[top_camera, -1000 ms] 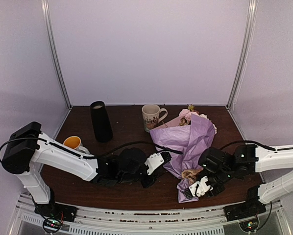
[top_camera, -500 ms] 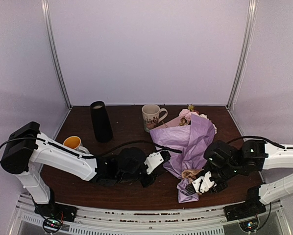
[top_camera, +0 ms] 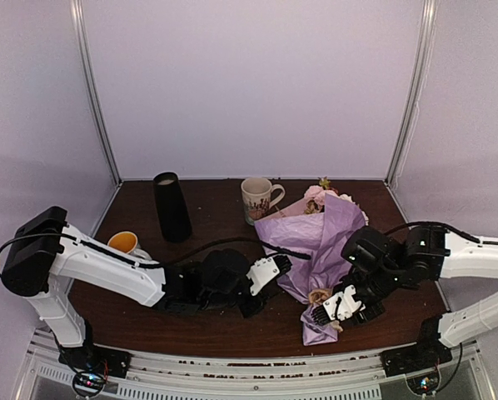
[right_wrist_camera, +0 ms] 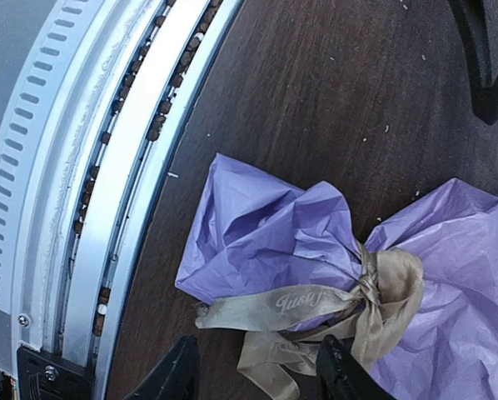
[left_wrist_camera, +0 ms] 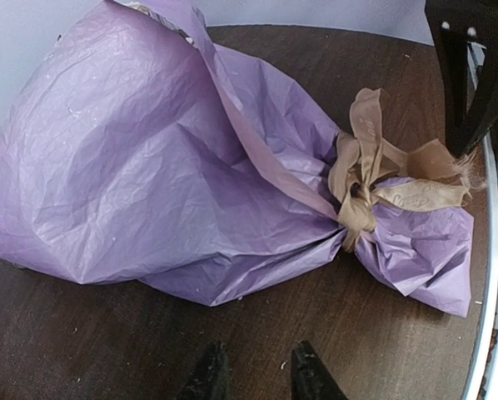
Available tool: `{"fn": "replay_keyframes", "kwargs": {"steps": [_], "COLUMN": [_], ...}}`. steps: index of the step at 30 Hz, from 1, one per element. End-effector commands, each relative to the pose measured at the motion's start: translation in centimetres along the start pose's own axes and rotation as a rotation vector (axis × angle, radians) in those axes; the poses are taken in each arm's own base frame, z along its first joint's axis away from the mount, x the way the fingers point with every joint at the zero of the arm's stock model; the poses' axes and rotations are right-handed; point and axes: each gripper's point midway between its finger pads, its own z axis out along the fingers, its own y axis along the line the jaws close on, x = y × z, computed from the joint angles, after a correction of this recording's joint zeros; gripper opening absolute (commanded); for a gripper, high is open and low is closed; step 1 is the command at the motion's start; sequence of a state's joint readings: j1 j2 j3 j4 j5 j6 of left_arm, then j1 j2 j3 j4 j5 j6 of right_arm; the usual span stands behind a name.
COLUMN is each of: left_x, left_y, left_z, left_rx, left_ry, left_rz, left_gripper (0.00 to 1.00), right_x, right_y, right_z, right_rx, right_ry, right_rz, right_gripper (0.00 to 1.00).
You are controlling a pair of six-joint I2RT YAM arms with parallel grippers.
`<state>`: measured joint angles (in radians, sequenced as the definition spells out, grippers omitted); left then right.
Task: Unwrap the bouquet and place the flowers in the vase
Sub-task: Untie the ribbon from the tied bouquet.
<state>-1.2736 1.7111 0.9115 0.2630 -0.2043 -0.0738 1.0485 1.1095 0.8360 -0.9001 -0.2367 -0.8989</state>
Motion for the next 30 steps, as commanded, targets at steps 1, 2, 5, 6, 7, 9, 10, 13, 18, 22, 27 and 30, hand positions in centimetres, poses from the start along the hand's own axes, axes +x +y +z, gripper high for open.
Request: {"fn": "replay_keyframes", "kwargs": {"steps": [1, 2, 5, 6, 7, 9, 10, 13, 18, 22, 27, 30], "left_x": [-1.2, -1.1, -1.0, -1.0, -1.0, -1.0, -1.2, -1.6, -1.9, -1.6, -1.5, -1.4], "left_y": [-0.1, -0.1, -0.4, -0.5, -0.5, -0.6, -0.6, -0.6, -1.0, -1.2, -1.1, -1.0], "left_z": [-0.2, -0.2, -0.2, -0.2, -0.3, -0.3, -0.3, -0.3, 0.2, 0.5, 0.2, 0.1], "left_rx": [0.002, 0.003, 0.018, 0.026, 0.028, 0.03, 0.033, 0.037, 0.049, 0.059, 0.053, 0.05], "left_ry": [-0.038, -0.039, -0.041, -0.04, -0.041, -0.041, -0.045, -0.054, -0.06, -0.056, -0.047, -0.045], "left_rz": [-0.031, -0.036, -0.045, -0.045, -0.045, -0.044, -0.04, -0.031, -0.026, -0.028, -0.032, -0.038], "left_gripper": [0.29, 0.29, 0.29, 0.29, 0.29, 0.29, 0.29, 0.29, 0.29, 0.29, 0.29, 0.29], "right_x": [-0.1, 0.0, 0.8, 1.1, 1.8, 3.8, 5.2, 9.8, 14.2, 9.7, 5.5, 4.1], "right_y": [0.2, 0.1, 0.4, 0.8, 1.2, 2.1, 2.6, 3.8, 5.8, 5.0, 2.9, 2.4], "right_z": [1.5, 1.9, 2.1, 1.7, 1.3, 0.6, 0.3, -0.1, -1.0, -1.7, -0.9, 0.4], "right_rx": [-0.041, -0.034, -0.071, -0.1, -0.116, -0.112, -0.097, -0.051, -0.061, -0.074, -0.005, -0.003], "right_ry": [-0.004, 0.006, 0.039, 0.044, 0.059, 0.106, 0.134, 0.252, 0.391, 0.172, 0.027, 0.011], "right_rz": [-0.002, 0.0, 0.031, 0.048, 0.061, 0.076, 0.08, 0.095, 0.126, 0.153, 0.085, 0.04], "right_gripper": [0.47, 0.44, 0.2, 0.13, 0.08, 0.0, 0.0, 0.0, 0.1, 0.5, 0.54, 0.54]}}
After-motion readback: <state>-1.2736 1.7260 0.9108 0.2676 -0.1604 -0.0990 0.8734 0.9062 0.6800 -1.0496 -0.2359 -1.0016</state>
